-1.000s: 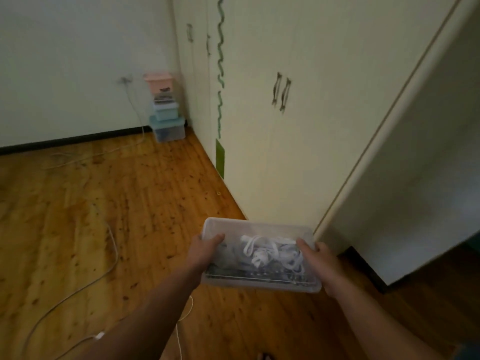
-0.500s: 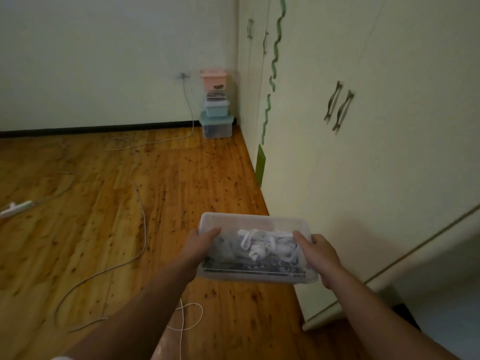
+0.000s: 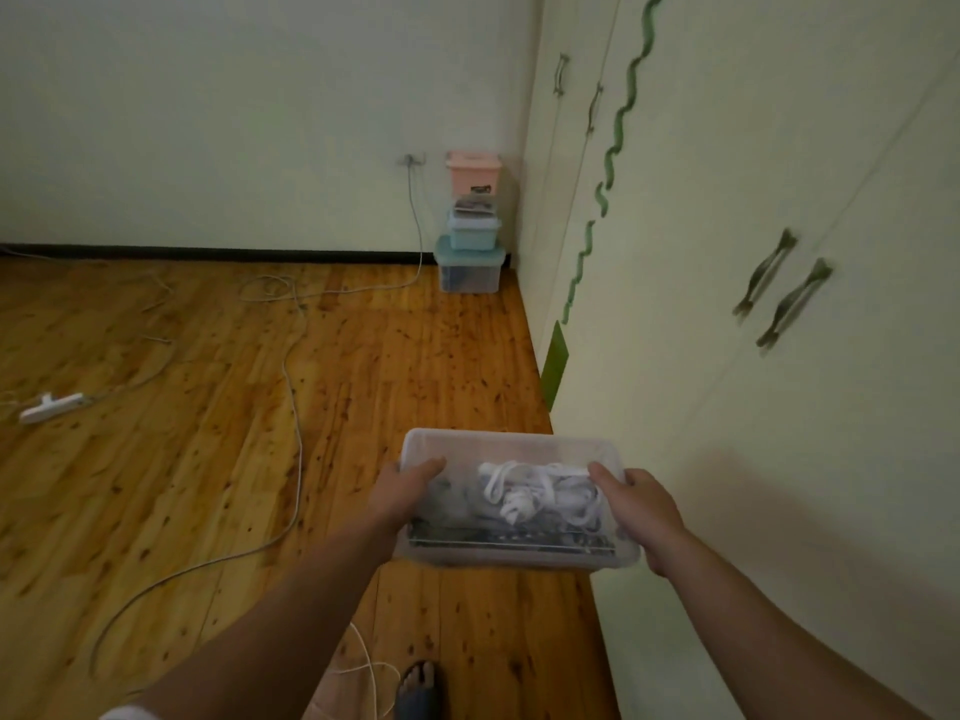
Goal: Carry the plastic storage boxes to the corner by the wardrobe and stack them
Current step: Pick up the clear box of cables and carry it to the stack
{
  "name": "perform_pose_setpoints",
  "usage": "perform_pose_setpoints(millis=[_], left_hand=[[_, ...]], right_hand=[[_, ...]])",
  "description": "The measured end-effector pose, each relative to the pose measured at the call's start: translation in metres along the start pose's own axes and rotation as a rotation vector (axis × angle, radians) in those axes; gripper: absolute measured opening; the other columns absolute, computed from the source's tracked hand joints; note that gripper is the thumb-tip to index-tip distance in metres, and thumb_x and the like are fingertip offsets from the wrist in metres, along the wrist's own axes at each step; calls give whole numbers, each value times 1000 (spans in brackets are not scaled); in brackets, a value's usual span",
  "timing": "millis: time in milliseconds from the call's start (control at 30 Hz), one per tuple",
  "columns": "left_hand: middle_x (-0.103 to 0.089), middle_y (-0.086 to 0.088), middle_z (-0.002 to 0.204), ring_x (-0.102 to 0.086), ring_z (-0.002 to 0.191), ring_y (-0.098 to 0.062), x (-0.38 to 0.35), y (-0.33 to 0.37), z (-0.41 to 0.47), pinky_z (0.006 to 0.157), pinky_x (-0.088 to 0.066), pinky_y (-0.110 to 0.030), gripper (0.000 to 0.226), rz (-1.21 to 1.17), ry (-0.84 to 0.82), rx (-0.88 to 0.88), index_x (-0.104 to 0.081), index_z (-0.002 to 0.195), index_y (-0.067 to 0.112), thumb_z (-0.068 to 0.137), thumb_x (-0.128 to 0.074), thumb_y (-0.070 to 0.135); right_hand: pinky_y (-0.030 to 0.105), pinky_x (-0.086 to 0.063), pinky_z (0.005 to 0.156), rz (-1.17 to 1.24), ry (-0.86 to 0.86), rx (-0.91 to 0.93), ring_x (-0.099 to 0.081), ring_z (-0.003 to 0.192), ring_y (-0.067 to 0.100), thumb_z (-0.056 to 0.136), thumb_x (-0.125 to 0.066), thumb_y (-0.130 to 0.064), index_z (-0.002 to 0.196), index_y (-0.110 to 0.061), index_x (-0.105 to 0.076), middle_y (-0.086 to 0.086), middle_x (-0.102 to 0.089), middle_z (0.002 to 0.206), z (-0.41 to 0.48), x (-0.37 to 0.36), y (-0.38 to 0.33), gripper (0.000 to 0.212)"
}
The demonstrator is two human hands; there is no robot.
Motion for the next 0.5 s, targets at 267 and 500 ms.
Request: perform_pose_setpoints(millis=[267,500], left_hand=[[-58,-11,120,-58,89,-20,25,73,100,54,-42,-27,61,3,7,-26,-44,136,10,88,-64,41],[-56,-1,98,-54,75,-13,42,141,166,50,-41,-25,55,6,24,-55,-44,136,10,91,-62,37]], right_hand=[[26,-49,55,-10,3,17,-63,79,18,88,-50,-61,113,-21,-56,3,-65,101,87,-38,-92,48],[26,-48,54,1,5,27,-60,79,16,88,-48,-62,116,-22,-53,4,-63,105,145,-65,-156,49]])
Point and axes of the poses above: each hand's wrist, its own z-axis towards the middle knuckle, its own x-axis out of the back of the hand, y = z × x, the point moved 10 cm from there along z, towards the middle knuckle
